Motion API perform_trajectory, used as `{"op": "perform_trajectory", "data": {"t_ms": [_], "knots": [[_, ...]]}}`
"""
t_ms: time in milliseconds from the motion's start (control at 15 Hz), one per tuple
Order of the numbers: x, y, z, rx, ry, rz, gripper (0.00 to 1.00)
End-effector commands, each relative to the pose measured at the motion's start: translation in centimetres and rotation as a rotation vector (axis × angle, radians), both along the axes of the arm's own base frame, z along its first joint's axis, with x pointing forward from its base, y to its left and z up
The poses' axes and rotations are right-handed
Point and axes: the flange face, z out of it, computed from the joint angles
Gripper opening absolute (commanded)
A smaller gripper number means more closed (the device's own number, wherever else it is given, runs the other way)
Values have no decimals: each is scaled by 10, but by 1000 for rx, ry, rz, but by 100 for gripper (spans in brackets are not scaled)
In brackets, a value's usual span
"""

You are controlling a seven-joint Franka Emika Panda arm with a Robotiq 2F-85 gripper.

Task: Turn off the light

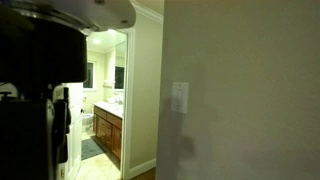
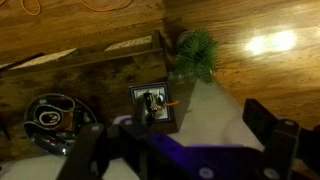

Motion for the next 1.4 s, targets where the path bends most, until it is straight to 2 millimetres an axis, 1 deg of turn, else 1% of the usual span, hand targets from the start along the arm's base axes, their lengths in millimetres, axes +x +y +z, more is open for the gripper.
{"op": "perform_trajectory", "data": {"t_ms": [0, 467, 667, 933, 1133, 1333], "knots": [[0, 0, 1, 0, 1, 0, 100], [0, 0, 1, 0, 1, 0, 100], [9, 10, 4, -2, -9, 26, 100], [32, 33, 5, -10, -21, 63, 100], [56, 55, 2, -30, -44, 98, 100], [82, 71, -4, -49, -73, 117, 100]]}}
